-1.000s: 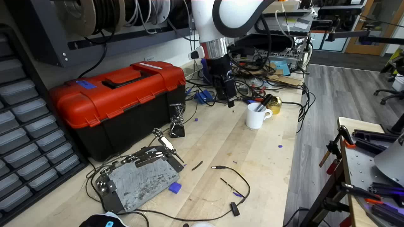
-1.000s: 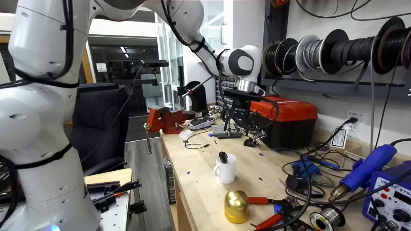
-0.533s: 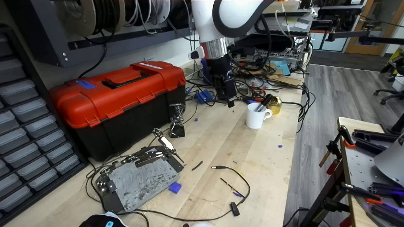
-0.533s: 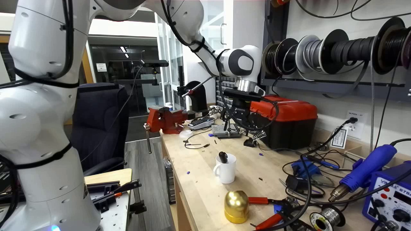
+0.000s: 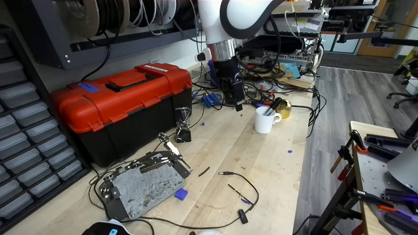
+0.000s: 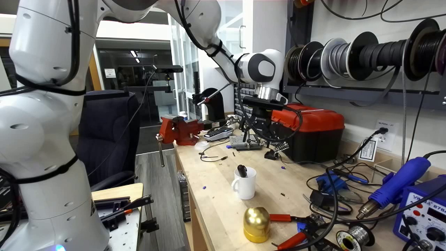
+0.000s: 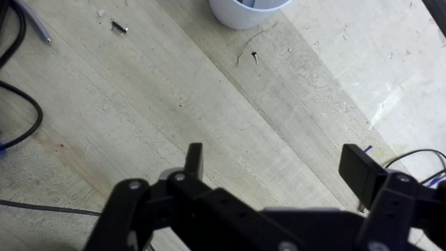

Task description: Remove the marker from the cup

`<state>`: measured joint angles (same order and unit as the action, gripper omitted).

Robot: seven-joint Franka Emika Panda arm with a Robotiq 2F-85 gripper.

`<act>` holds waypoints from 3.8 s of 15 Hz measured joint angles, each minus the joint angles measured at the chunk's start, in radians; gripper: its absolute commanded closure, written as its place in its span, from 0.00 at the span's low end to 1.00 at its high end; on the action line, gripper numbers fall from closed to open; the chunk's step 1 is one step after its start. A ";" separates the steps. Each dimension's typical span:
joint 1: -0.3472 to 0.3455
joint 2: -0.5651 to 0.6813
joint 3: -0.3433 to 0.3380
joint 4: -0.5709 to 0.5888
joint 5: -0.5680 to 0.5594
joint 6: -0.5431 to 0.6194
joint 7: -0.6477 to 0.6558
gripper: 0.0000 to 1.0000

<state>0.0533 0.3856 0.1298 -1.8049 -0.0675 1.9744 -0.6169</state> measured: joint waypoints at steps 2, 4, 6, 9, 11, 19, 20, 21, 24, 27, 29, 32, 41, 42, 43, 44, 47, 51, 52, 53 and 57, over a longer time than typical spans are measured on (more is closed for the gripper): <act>0.000 0.000 0.000 0.000 0.000 0.000 0.000 0.00; 0.000 0.000 0.000 0.000 0.000 0.000 0.000 0.00; 0.000 0.000 0.000 0.000 0.000 0.000 0.000 0.00; 0.000 0.000 0.000 0.000 0.000 0.000 0.000 0.00; 0.000 0.000 0.000 0.000 0.000 0.000 0.000 0.00; -0.014 -0.001 -0.001 -0.005 0.047 0.003 0.012 0.00; -0.021 -0.002 -0.002 -0.010 0.061 0.009 0.012 0.00; -0.029 -0.003 -0.004 -0.018 0.076 0.017 0.012 0.00; -0.056 -0.011 -0.008 -0.064 0.115 0.062 0.012 0.00; -0.069 -0.024 -0.012 -0.124 0.127 0.139 0.018 0.00; -0.069 -0.059 -0.013 -0.183 0.138 0.208 0.040 0.00; -0.069 -0.155 -0.011 -0.286 0.198 0.286 0.051 0.00; -0.061 -0.421 -0.026 -0.517 0.279 0.353 0.108 0.00; -0.061 -0.437 -0.035 -0.533 0.281 0.355 0.114 0.00; -0.061 -0.449 -0.047 -0.546 0.285 0.355 0.117 0.00; -0.062 -0.459 -0.060 -0.560 0.292 0.356 0.118 0.00; -0.062 -0.469 -0.100 -0.589 0.318 0.356 0.118 0.00; -0.065 -0.470 -0.145 -0.616 0.339 0.358 0.118 0.00; -0.066 -0.470 -0.154 -0.621 0.344 0.359 0.118 0.00; -0.068 -0.470 -0.164 -0.627 0.347 0.361 0.118 0.00; -0.073 -0.472 -0.196 -0.647 0.356 0.369 0.118 0.00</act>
<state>-0.0196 -0.0860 -0.0665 -2.4521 0.2886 2.3436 -0.4993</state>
